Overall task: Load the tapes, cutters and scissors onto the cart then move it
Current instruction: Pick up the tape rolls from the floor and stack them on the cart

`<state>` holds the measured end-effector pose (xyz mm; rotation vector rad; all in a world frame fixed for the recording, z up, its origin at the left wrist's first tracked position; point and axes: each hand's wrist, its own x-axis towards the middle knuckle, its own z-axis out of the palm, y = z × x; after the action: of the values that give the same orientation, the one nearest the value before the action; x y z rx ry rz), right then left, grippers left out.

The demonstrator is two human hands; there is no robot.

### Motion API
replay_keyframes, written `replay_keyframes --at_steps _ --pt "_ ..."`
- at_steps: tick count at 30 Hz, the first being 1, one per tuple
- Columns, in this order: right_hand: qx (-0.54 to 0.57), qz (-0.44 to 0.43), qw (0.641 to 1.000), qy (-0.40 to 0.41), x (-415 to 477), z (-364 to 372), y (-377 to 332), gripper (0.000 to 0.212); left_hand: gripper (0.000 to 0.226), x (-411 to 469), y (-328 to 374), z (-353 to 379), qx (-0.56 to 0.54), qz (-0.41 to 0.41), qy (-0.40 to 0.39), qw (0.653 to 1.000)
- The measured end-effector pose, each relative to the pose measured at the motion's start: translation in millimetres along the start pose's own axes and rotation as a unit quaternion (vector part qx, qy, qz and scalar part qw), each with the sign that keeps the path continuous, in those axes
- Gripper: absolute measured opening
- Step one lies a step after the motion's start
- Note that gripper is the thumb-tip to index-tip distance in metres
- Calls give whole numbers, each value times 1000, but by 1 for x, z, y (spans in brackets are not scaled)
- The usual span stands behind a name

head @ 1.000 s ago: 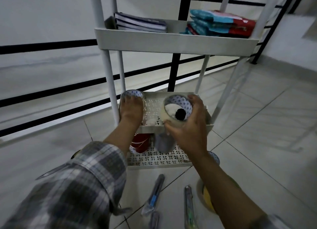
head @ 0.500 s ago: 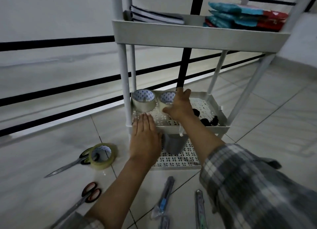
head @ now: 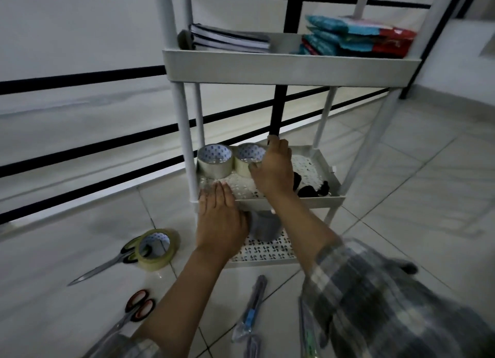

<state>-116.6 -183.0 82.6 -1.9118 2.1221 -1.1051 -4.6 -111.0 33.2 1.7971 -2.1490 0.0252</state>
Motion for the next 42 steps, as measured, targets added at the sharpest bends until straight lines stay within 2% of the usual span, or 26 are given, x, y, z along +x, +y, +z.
replay_keyframes --at_steps 1,3,5,7,10,13,16,19,24,26,29,31,33,35,37,39,42 --pt "23 -19 998 63 -11 -9 3 52 87 -1 1 1 -2 -5 3 1000" --pt "63 -53 983 166 -40 -21 13 27 79 -8 5 7 -13 2 45 999" --pt "77 -47 971 221 -70 -26 36 13 65 -22 18 17 -40 44 91 994" --pt "60 2 970 237 -97 -24 71 9 67 -41 34 36 -89 85 103 987" --pt "-43 79 982 164 -132 -17 141 20 73 -72 55 78 -139 103 49 984" --pt "-131 123 983 37 -156 -11 203 28 67 -102 64 137 -89 117 -39 988" --pt "-200 131 967 -90 -162 -6 248 52 56 -136 67 192 -35 125 -123 984" --pt "-252 139 934 -210 -152 -2 273 67 52 -161 67 227 -53 123 -123 983" --pt "-310 122 904 -268 -133 15 284 48 59 -168 75 235 -56 95 -117 987" --pt "-310 124 911 -242 -132 22 285 48 58 -167 74 237 -45 91 -112 988" --pt "-274 120 950 -87 -143 26 274 45 62 -170 75 241 -27 109 -112 987" --pt "-255 113 960 11 -157 25 256 41 67 -171 75 239 -47 121 -143 981" --pt "-221 135 964 56 -172 24 233 39 79 -168 77 236 -84 116 -172 975" --pt "-185 151 968 80 -187 26 211 32 77 -162 76 232 -125 116 -155 973" --pt "-176 132 972 84 -202 35 189 27 54 -154 68 215 -169 86 -140 972" --pt "-142 75 984 78 -213 50 165 25 41 -151 41 208 -150 82 -73 983" --pt "-100 -7 994 41 -227 75 132 23 46 -159 -19 199 -91 39 -37 994"
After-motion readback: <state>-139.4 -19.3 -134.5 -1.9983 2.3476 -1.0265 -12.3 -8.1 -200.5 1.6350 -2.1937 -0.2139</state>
